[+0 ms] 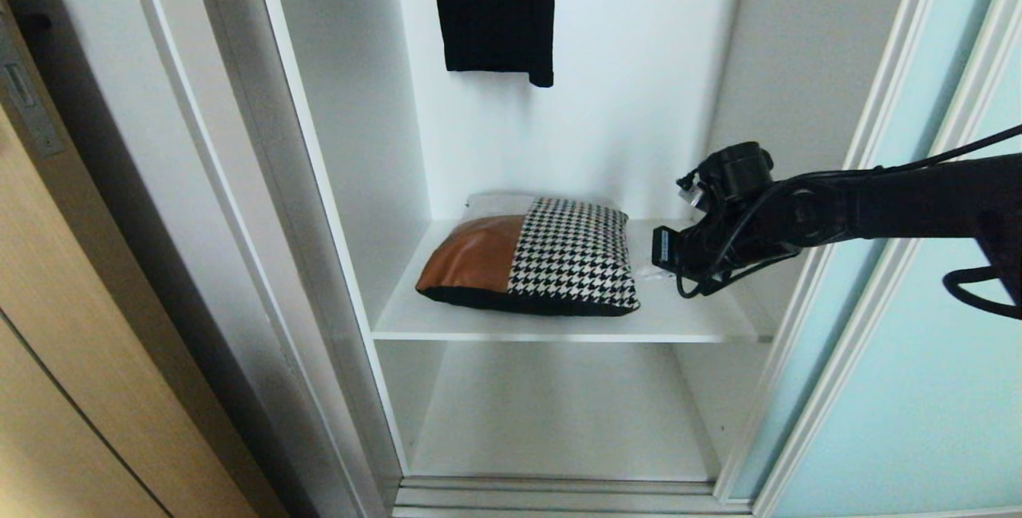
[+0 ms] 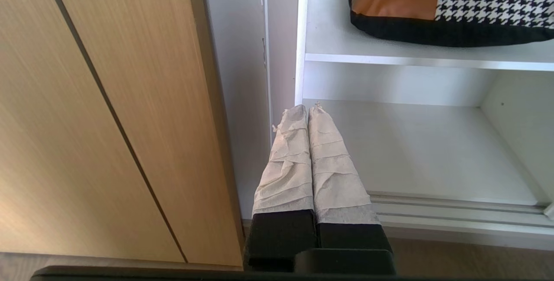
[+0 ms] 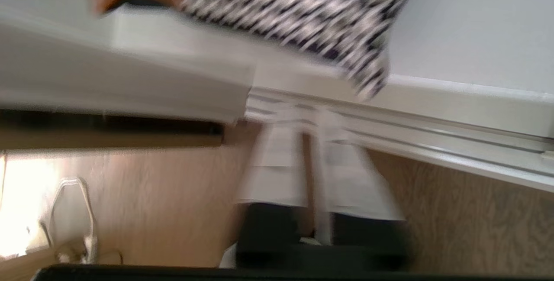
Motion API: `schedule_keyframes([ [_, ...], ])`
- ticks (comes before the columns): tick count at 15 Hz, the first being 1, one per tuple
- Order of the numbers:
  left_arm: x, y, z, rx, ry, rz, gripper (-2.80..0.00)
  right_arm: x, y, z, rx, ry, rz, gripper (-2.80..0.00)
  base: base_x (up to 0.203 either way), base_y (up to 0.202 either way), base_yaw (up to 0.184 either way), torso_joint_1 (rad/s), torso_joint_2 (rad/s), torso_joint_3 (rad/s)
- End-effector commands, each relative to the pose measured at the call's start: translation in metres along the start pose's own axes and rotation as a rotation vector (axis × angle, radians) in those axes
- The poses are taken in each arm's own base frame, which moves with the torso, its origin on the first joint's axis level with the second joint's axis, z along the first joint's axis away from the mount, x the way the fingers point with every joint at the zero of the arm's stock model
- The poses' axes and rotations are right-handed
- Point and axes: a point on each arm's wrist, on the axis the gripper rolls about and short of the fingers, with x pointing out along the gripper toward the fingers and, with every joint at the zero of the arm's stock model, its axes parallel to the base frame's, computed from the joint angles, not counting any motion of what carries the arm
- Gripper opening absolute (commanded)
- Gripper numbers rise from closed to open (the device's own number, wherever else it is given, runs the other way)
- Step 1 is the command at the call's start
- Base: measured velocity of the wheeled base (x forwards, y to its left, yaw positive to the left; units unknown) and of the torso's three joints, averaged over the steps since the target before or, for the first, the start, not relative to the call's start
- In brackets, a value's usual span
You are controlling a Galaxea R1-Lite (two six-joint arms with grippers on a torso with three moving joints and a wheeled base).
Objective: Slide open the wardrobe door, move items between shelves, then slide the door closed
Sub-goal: Place the pillow on the lower shelf
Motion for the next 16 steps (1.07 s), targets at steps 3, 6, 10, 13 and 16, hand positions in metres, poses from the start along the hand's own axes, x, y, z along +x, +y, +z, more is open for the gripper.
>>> schedule_keyframes([
  [3, 0.0, 0.0, 0.0, 0.0, 0.001, 0.0, -2.8, 0.06, -0.049, 0.003, 0.068, 0.033, -0.042, 0.0, 0.0, 0.0, 0.0, 0.0, 0.0, 0.0],
  [6, 0.0, 0.0, 0.0, 0.0, 0.001, 0.0, -2.8, 0.068, -0.065, 0.0, 0.095, 0.067, -0.011, 0.0, 0.0, 0.0, 0.0, 0.0, 0.0, 0.0],
  [10, 0.0, 0.0, 0.0, 0.0, 0.001, 0.0, -2.8, 0.079, -0.067, 0.002, 0.072, 0.032, 0.073, 0.0, 0.0, 0.0, 0.0, 0.0, 0.0, 0.0],
  [13, 0.0, 0.0, 0.0, 0.0, 0.001, 0.0, -2.8, 0.088, -0.063, 0.006, 0.019, -0.038, 0.15, 0.0, 0.0, 0.0, 0.0, 0.0, 0.0, 0.0],
  [16, 0.0, 0.0, 0.0, 0.0, 0.001, 0.0, -2.8, 0.112, -0.066, 0.002, -0.031, -0.132, 0.2, 0.0, 0.0, 0.0, 0.0, 0.0, 0.0, 0.0],
])
